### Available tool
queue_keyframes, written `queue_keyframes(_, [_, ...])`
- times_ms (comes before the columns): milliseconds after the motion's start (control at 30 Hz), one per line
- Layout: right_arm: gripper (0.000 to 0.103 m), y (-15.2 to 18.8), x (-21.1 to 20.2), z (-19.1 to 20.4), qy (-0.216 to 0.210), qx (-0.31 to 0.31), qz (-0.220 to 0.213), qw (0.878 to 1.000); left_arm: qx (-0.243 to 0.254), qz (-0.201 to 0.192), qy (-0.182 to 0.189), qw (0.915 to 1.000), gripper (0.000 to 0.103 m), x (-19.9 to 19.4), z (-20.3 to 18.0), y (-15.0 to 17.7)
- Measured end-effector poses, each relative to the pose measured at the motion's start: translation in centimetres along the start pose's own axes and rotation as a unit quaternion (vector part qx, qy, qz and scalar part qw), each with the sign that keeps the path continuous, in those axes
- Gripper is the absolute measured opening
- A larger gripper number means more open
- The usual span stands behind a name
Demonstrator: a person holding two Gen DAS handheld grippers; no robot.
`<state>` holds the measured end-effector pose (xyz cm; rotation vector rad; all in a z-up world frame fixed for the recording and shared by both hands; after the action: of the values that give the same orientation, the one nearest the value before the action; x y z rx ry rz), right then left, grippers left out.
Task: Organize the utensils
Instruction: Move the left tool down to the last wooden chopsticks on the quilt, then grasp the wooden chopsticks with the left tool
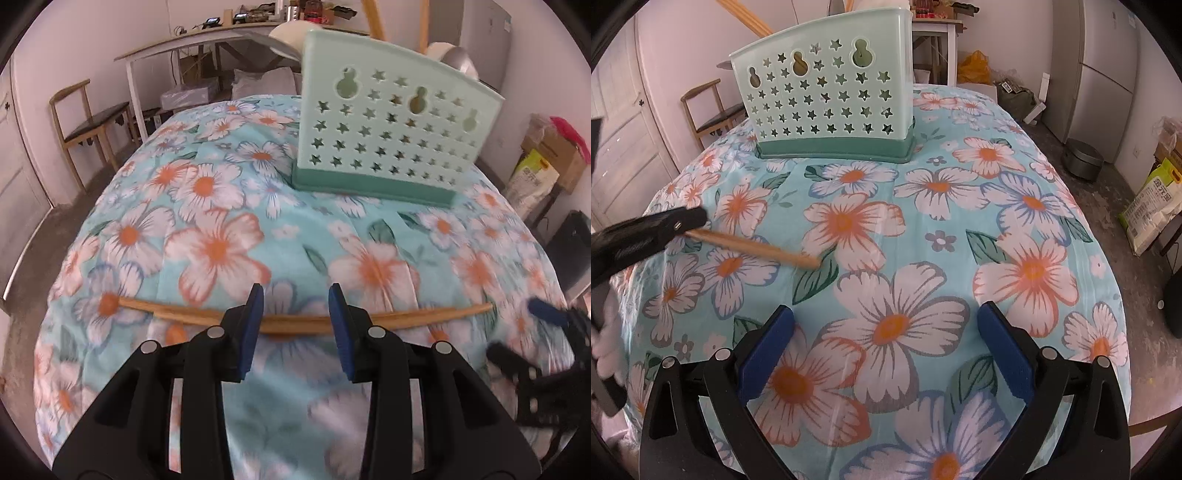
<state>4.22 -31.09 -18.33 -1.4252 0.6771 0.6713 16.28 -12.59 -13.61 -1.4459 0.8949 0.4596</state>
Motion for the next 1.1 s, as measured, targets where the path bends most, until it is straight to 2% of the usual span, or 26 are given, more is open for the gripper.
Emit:
queue_keyframes(167, [0.097,0.0,0.0,0.0,-0.001,0.002,-0.002,1.000,-0.013,0.018,0.021,0.9995,0.035,-2.2,0.1,3.0])
queue_keyframes(200, [0.097,0.0,0.0,0.0,-0.001,0.002,-0.002,1.000,-0.029,0.041,0.034,0.9982,0.035,-2.1,0.2,4.2])
queue_keyframes(367, [0.097,-0.1,0.0,0.0,-0.002,0.003,-0.004,1.000,-0.050,0.031,0.062,0.9964,0.035,-3.3,1.3,5.1])
queue_keyframes(467, [0.097,-0.1,0.0,0.0,-0.002,0.004,-0.004,1.000,-0.103,0.028,0.099,0.9893,0.035,-4.2,2.4,4.9])
queue_keyframes(600, [0.097,-0.1,0.0,0.0,-0.002,0.004,-0.005,1.000,-0.175,0.007,0.117,0.9775,0.035,-4.8,5.2,3.3])
queue_keyframes(767, [0.097,-0.1,-0.1,-0.1,-0.001,0.003,-0.004,1.000,-0.280,-0.008,0.140,0.9498,0.035,-4.6,9.7,1.7])
queue_keyframes(900, [0.097,-0.1,-0.1,-0.1,-0.001,0.003,-0.004,1.000,-0.368,0.010,0.177,0.9127,0.035,-2.9,11.9,1.9])
queue_keyframes(933, [0.097,-0.1,-0.1,-0.1,-0.001,0.003,-0.004,1.000,-0.393,0.010,0.188,0.8999,0.035,-2.4,12.5,2.0])
queue_keyframes(967, [0.097,0.0,-0.1,0.0,-0.001,0.003,-0.004,1.000,-0.406,0.008,0.193,0.8930,0.034,-2.2,12.9,1.9])
queue_keyframes(1033, [0.097,-0.1,-0.1,0.0,-0.001,0.003,-0.004,1.000,-0.424,0.002,0.197,0.8840,0.033,-1.8,13.6,1.5])
queue_keyframes(1100, [0.097,-0.1,0.0,0.0,0.000,0.003,-0.004,1.000,-0.432,0.001,0.192,0.8814,0.032,-1.3,13.9,1.1])
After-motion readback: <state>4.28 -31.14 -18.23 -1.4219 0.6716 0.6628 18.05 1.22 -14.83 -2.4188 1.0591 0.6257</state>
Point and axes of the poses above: each gripper's, at about its wrist camera, not at the fingertips, and x roughly the way its jaws point, z to its left, y to its underside, the point moved 10 cm from there along x, roughly the way its jaws point, and after that the axes turned 6 degrees about -x, right-handed, at the moved point
